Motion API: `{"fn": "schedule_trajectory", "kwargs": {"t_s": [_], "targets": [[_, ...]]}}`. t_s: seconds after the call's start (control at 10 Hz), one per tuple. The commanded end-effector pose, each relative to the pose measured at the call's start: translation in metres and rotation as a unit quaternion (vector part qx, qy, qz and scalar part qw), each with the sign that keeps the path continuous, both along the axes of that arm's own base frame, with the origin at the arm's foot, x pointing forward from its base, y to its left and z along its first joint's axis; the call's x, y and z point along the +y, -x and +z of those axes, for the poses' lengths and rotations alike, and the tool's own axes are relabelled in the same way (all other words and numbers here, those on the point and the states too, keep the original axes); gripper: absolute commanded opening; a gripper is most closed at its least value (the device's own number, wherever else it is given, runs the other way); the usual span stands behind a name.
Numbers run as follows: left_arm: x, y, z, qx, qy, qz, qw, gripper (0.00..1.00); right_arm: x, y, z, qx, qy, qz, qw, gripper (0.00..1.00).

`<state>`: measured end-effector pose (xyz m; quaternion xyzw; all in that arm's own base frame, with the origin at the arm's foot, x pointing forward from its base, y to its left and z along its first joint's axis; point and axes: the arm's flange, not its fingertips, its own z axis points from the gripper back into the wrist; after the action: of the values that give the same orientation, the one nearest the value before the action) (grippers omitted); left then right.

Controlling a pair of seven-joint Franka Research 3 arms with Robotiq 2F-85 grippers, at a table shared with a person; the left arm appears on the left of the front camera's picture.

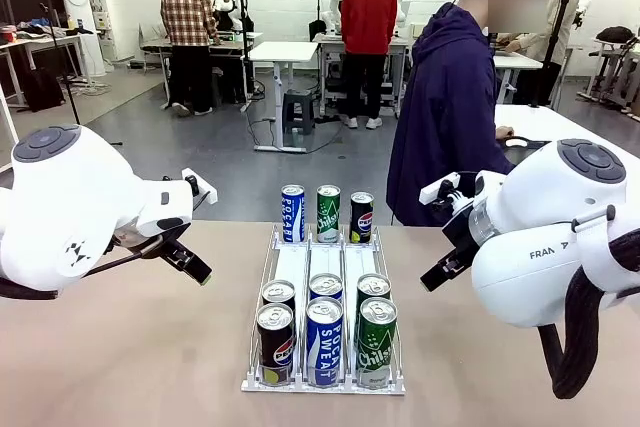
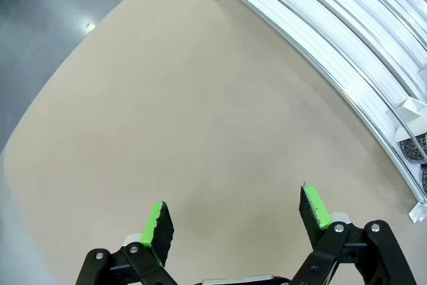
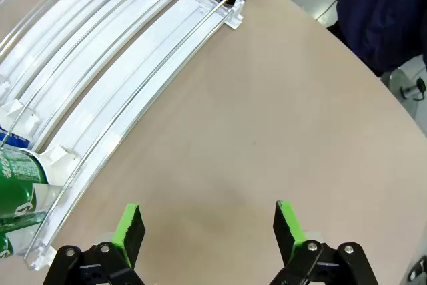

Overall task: Retrieve and hand over the desired beverage to the person.
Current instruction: Pick up a can of the same type that the person held from the Automatic Can Dispenser.

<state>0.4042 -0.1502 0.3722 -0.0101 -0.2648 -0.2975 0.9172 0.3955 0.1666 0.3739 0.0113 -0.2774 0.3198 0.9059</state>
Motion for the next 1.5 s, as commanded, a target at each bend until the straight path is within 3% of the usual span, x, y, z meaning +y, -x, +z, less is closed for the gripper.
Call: {"fn": "schedule_trajectory", "kwargs": {"t_s": [0.0, 0.9, 1.0, 1.4], "targets": [[0.0, 0.0, 0.0, 0.0, 0.0, 0.0, 1.0, 1.0, 0.0, 0.0, 0.0, 0.0, 0.0, 0.0, 1.0, 1.0], [0.0, 0.0, 0.0, 0.0, 0.0, 0.0, 1.0, 1.0, 0.0, 0.0, 0.0, 0.0, 0.0, 0.0, 1.0, 1.0], [0.006, 0.003, 0.026, -0.009, -0.002, -0.005, 1.0, 1.0, -0.004, 0.017, 0.022, -0.025, 0.002, 0.0, 1.0, 1.0], [0.03, 0.011, 0.159, 0.022, 0.031, -0.038, 0.999, 1.0, -0.031, 0.074, 0.153, -0.042, 0.031, 0.016, 0.999, 1.0]]}}
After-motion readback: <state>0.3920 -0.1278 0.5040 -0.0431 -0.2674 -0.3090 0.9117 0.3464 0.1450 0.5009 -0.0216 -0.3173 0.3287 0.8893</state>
